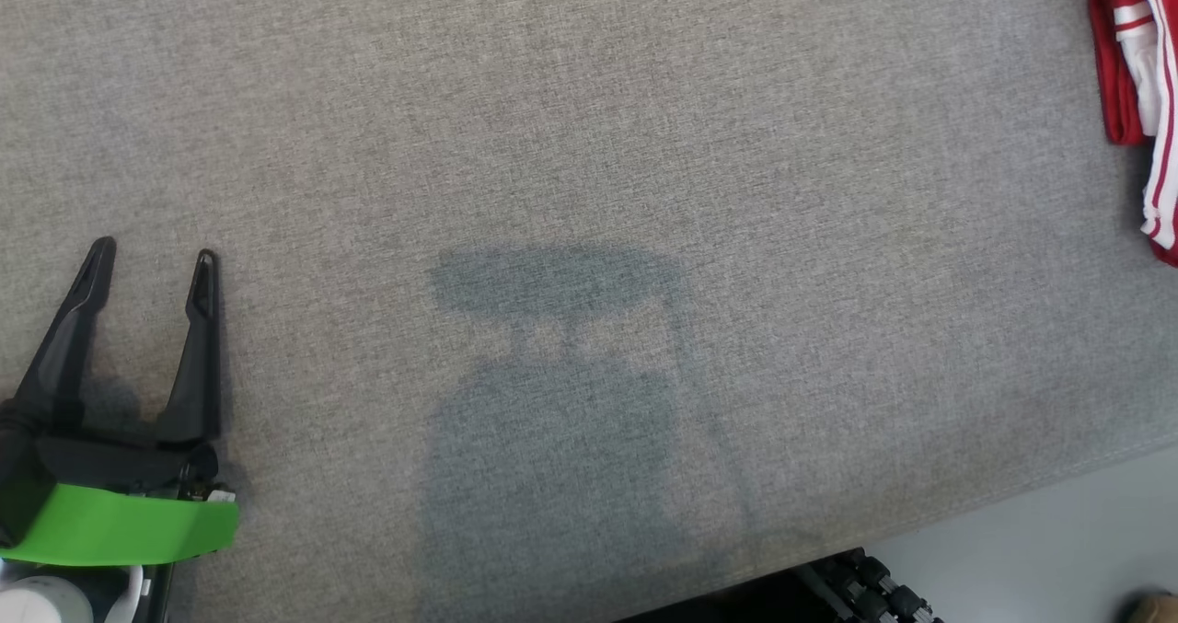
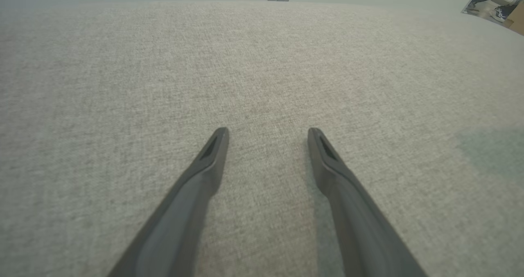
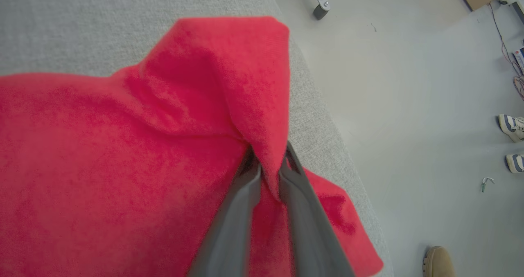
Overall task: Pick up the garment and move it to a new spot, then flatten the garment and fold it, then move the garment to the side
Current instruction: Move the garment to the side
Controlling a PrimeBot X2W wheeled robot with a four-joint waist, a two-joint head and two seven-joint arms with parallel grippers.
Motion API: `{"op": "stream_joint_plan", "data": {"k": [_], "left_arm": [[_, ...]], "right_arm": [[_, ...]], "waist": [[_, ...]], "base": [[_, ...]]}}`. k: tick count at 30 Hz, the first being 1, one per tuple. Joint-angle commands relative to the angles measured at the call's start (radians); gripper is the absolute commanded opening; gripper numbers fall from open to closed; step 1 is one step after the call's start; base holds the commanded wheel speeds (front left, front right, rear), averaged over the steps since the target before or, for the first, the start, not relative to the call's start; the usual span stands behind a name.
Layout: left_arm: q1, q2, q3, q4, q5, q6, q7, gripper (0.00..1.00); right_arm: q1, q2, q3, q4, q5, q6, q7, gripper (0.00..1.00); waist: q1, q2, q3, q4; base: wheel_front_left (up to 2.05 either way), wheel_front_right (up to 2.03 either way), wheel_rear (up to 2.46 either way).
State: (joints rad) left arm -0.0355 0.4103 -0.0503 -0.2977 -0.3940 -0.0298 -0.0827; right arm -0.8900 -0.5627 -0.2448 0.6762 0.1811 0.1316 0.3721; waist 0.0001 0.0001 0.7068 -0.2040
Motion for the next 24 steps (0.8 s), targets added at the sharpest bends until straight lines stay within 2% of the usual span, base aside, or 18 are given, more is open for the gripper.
{"op": "stream_joint_plan", "data": {"k": [1, 7, 11, 16, 20, 24], "left_arm": [[-0.003, -0.006, -0.007, 0.018, 0.000, 0.007, -0.003, 1.00], [-0.020, -0.029, -0.022, 0.051, -0.008, 0.004, -0.042, 1.00], [-0.025, -0.049, -0.041, 0.090, -0.013, -0.004, -0.067, 1.00], [-0.016, -0.105, -0.079, 0.185, -0.027, -0.011, -0.112, 1.00], [0.007, -0.143, -0.102, 0.259, -0.033, -0.010, -0.139, 1.00], [0.015, -0.173, -0.095, 0.325, -0.046, -0.007, -0.160, 1.00]], "right_arm": [[-0.018, 0.007, -0.029, 0.028, -0.037, -0.002, -0.005, 1.00], [0.000, 0.026, -0.099, 0.080, -0.138, -0.002, -0.068, 1.00], [0.020, 0.034, -0.108, 0.065, -0.137, -0.002, -0.144, 1.00], [0.120, 0.030, -0.068, -0.004, -0.112, -0.002, -0.296, 1.00], [0.258, 0.030, -0.005, -0.098, -0.073, -0.002, -0.384, 1.00], [0.431, 0.073, 0.006, -0.234, -0.023, -0.002, -0.453, 1.00]], "waist": [[-0.0001, -0.0001, 0.002, 0.007], [-0.0001, -0.0001, -0.058, 0.026], [-0.0001, -0.0001, -0.129, 0.042], [-0.0001, -0.0001, -0.288, 0.088], [-0.0001, -0.0001, -0.407, 0.137], [-0.0001, -0.0001, -0.493, 0.191]], "base": [[0.00, 0.00, 0.00], [0.00, 0.00, 0.00], [0.00, 0.00, 0.00], [0.00, 0.00, 0.00], [0.00, 0.00, 0.00], [0.00, 0.00, 0.00]]}}
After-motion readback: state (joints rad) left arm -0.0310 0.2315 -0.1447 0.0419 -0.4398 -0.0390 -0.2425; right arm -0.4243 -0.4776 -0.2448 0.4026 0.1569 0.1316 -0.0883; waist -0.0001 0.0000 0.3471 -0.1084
